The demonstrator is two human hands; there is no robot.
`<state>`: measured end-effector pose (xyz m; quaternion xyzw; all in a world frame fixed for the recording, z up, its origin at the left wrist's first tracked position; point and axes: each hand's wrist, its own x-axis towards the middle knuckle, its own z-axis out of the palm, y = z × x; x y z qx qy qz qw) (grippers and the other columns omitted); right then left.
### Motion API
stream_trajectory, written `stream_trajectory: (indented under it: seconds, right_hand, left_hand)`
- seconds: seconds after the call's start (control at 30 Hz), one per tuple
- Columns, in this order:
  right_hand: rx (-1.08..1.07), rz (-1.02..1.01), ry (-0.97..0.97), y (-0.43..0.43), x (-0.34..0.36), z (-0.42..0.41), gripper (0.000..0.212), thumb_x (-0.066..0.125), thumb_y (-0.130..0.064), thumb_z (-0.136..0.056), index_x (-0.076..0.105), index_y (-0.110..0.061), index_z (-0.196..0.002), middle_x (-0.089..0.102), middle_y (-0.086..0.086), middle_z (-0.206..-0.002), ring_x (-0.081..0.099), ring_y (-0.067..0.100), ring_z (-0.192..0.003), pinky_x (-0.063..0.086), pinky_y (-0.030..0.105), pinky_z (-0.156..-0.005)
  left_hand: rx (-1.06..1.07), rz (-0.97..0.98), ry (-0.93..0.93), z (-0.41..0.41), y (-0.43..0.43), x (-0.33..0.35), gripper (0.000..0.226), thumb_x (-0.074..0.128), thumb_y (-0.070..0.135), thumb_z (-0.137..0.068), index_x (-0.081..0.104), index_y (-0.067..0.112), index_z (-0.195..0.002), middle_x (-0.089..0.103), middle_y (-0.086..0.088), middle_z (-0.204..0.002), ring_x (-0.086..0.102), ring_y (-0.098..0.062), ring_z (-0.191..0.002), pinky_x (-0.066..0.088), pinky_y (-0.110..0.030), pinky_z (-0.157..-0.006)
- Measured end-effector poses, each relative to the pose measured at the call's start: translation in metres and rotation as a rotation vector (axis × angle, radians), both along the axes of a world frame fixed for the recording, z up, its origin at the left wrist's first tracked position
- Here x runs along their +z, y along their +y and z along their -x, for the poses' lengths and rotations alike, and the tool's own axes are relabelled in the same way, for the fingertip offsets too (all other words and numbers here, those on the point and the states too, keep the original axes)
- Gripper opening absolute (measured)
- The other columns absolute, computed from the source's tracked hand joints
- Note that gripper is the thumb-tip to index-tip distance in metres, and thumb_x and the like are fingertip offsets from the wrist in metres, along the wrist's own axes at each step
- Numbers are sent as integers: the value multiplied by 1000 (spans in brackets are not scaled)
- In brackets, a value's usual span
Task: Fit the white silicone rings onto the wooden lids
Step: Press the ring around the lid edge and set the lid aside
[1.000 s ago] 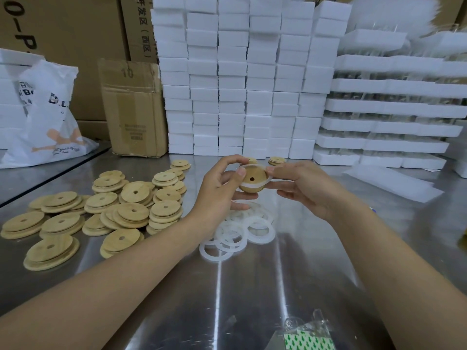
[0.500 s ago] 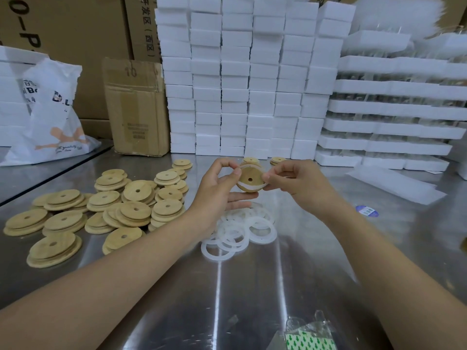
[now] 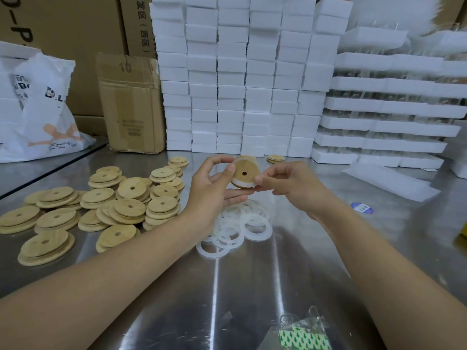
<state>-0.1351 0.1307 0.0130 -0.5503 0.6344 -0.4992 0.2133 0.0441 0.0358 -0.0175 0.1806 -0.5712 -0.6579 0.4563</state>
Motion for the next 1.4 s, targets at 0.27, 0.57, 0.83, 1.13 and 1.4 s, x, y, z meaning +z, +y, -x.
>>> stream_trajectory:
  seconds: [0.27, 0.57, 0.83, 1.13, 1.4]
  right_hand:
    - [-21, -1, -15, 2, -3, 4, 19, 87, -39, -84, 80, -21, -80, 81, 3, -91, 72, 8, -89, 51, 29, -82]
    - [73, -44, -109, 4, 3, -6, 19, 82, -34, -90, 79, -31, -109, 82, -2, -102, 79, 13, -97, 51, 32, -86]
    - [12, 59, -361, -2, 1, -20, 37, 81, -24, -90, 71, -16, -124, 82, -1, -109, 80, 17, -100, 48, 33, -88]
    - [33, -19, -225, -2, -2, -25, 32, 88, -34, -84, 76, -30, -113, 81, -6, -105, 80, 12, -93, 53, 31, -81]
    - [136, -81, -119, 1, 0, -24, 23, 75, -47, -95, 74, -34, -115, 81, 0, -105, 79, 16, -92, 55, 32, -83]
  left_hand:
    - [-38, -29, -5, -1, 2, 1, 20, 66, 32, -106, 65, 26, -126, 83, -8, -111, 82, -41, -90, 69, -41, -79]
    - [20, 139, -81, -5, -3, 8, 24, 66, 38, -105, 68, 31, -128, 83, -5, -104, 83, -32, -85, 66, -29, -70]
    - [93, 76, -61, 3, 5, 0, 26, 82, 27, -95, 69, 15, -114, 83, -7, -99, 82, -20, -94, 63, -35, -80]
    - [189, 219, -100, -1, -3, 1, 3, 83, 24, -94, 82, 25, -97, 83, 7, -98, 80, -11, -95, 60, -25, -69]
    - [255, 481, -119, -5, -9, 2, 12, 83, 24, -94, 82, 35, -99, 82, 18, -99, 78, -5, -94, 59, -23, -75]
